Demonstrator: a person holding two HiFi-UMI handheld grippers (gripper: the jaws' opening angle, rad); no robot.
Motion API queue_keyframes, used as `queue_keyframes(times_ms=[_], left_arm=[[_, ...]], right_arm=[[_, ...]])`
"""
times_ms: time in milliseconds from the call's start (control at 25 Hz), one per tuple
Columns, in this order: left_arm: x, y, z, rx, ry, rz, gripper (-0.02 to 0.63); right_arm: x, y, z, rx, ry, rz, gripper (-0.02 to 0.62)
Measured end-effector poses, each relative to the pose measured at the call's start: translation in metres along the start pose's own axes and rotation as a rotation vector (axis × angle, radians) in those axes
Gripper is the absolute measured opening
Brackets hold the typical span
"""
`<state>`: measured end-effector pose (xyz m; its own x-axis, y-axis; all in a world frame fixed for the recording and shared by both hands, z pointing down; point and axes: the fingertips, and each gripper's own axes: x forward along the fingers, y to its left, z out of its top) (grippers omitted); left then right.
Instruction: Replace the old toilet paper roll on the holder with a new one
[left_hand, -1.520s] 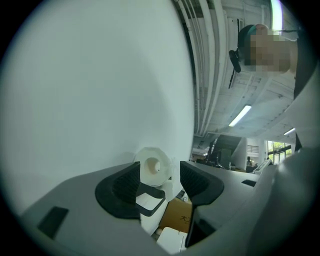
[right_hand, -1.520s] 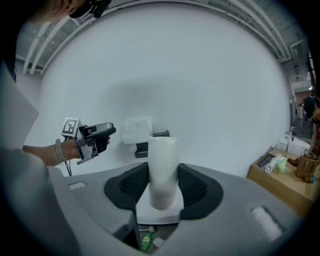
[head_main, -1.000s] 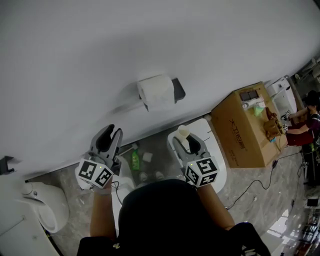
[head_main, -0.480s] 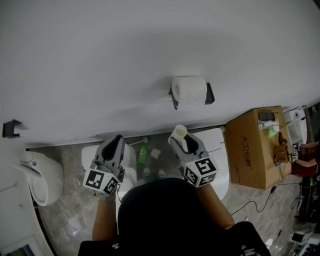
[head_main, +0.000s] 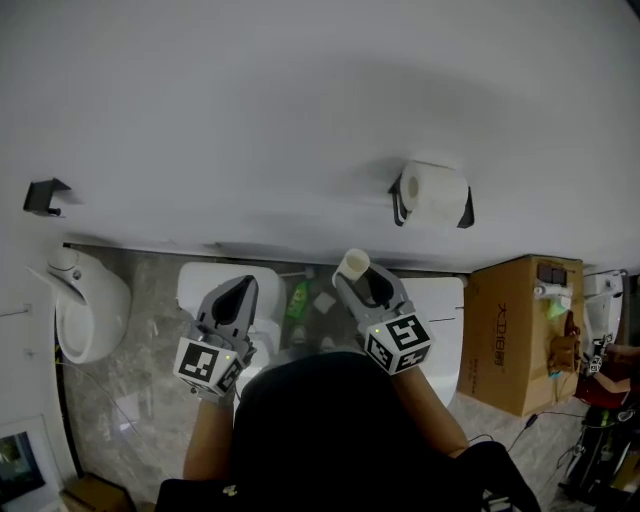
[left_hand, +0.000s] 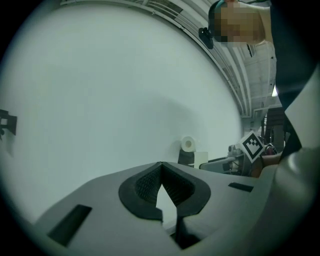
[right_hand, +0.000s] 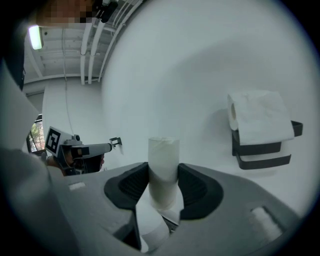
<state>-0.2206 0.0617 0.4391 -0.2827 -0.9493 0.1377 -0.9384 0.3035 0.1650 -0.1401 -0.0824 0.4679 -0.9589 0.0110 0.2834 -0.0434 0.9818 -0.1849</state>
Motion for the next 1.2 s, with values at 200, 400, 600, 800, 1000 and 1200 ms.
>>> queue_keyframes(times_ms=[200, 400, 600, 800, 1000, 1200], left_arm=[[-0.015, 0.022, -0.008, -0.055, -0.027, 0.047, 0.014], [-0.019, 0.033, -0.015, -0.055, -0.022, 0.094, 0.014], [-0.017, 0.029, -0.016, -0.041, -0.012, 0.091, 0.015], [-0.013, 0.028, -0.015, -0.021, -0.011, 0.074, 0.015], [-0.005, 0.023, -0.011, -0.023, -0.006, 0.066, 0.015], [0.001, 0.022, -0.017, 0.004, 0.010, 0.056, 0.015]], right_arm=[[0.014, 0.017, 0.001, -0.017, 0.010, 0.059, 0.181], [0.022, 0.020, 0.002, -0.033, 0.017, 0.084, 0.181], [0.024, 0.022, 0.007, -0.043, 0.012, 0.094, 0.181], [0.022, 0.023, 0.015, -0.055, -0.011, 0.100, 0.179], [0.017, 0.016, 0.017, -0.085, -0.019, 0.083, 0.177], [0.013, 0.010, 0.016, -0.080, -0.021, 0.067, 0.176]])
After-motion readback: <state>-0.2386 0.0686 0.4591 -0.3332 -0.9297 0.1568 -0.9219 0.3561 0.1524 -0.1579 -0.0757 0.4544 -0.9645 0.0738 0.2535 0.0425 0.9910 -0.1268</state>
